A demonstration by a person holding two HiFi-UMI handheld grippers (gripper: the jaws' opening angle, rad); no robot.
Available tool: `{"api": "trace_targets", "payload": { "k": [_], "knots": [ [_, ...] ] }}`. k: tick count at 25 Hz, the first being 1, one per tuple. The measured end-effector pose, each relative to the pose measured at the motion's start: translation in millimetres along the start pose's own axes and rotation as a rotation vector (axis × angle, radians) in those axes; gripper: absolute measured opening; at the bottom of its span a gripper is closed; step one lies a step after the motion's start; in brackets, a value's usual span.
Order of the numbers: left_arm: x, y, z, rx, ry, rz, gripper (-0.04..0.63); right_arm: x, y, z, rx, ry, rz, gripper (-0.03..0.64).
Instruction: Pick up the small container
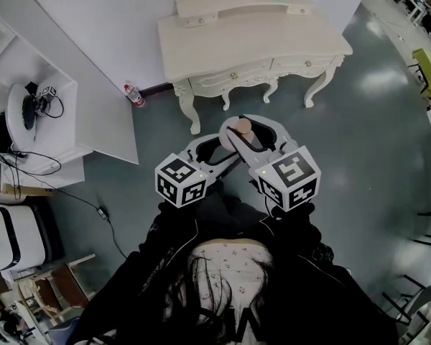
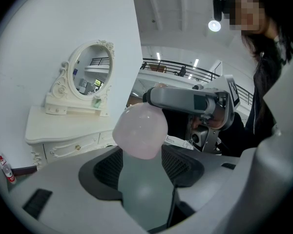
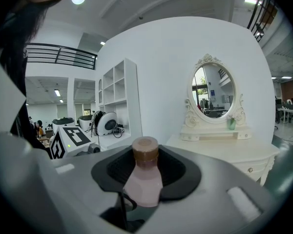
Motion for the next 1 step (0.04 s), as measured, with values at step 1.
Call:
{"api": "trace_targets", "payload": {
  "k": [1],
  "knots": [
    [1.3,-1.0,1.7,0.0,0.003,0.003,0.23,0.9,1.9,0.7,0.002,0.001,-0.003,0.147]
  ]
}}
Point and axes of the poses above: the fingertips, and each gripper's own axes: z forward along the fingers, y to its right, x out of its top, the point moved 4 cm from there along -z, backward along the fingers, and after that the axes turned 13 degrees about y, right-handed, at the moved point
